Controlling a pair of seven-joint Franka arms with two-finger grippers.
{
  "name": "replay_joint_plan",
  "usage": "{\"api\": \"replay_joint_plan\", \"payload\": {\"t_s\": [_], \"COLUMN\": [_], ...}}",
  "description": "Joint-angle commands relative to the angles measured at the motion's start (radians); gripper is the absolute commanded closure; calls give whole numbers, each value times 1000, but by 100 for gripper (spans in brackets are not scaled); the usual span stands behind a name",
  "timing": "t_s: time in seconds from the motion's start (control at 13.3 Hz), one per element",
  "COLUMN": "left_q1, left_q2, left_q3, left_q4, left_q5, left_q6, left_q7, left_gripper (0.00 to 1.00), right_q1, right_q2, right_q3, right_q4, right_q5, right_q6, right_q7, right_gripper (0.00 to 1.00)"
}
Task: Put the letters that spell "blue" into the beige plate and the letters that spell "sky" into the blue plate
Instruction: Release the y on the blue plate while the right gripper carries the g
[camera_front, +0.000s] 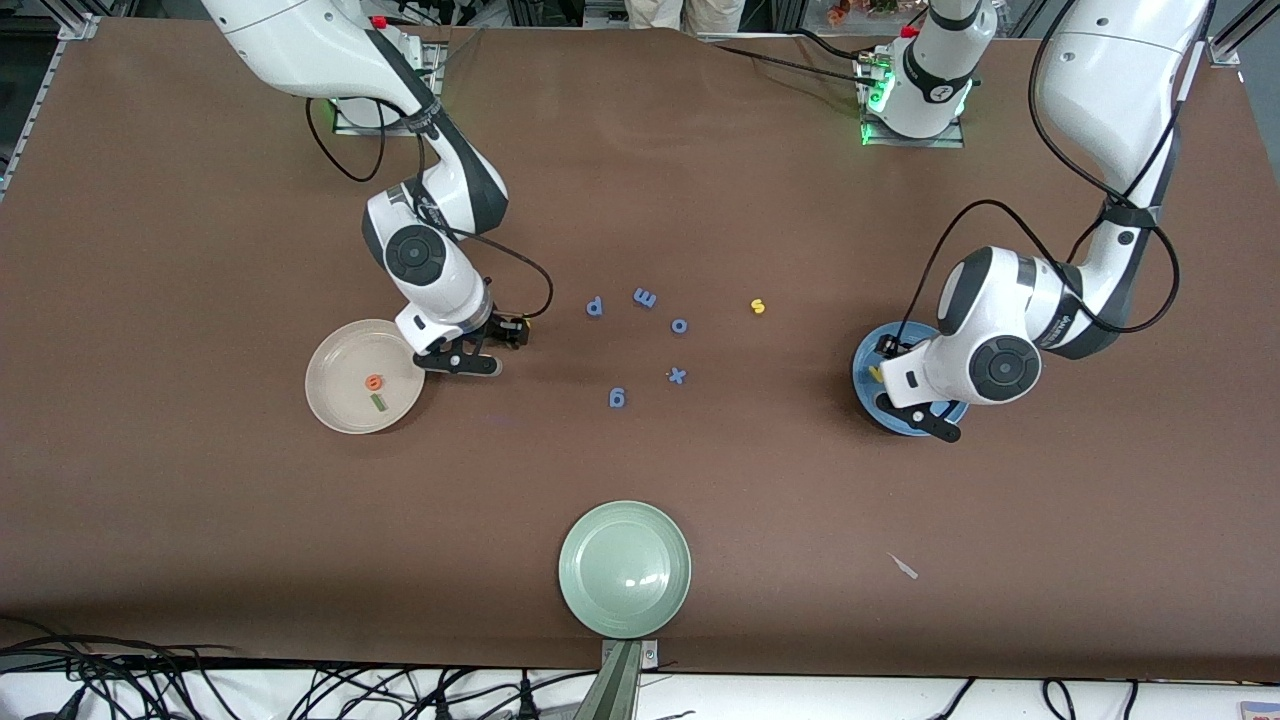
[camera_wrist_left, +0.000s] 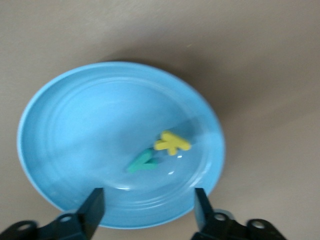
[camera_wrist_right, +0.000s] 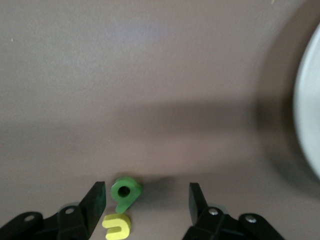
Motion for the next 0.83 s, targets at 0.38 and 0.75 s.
{"api": "replay_joint_plan", "payload": {"t_s": [0.38, 0.75], "left_q1": [-6, -51], "left_q2": [-96, -114], "left_q3": [-256, -267], "left_q4": [-143, -348], "left_q5": [-13, -3], "left_q6": [93, 409], "left_q7": [-754, -962], "left_gripper": [2, 1], "right_q1": [45, 48], "right_q2": [34, 37], "right_q3": [1, -4], "right_q4": [-17, -23], "right_q5": [-7, -31], "right_q6": [87, 87], "right_q7": [48, 46], "right_gripper": [33, 64]}}
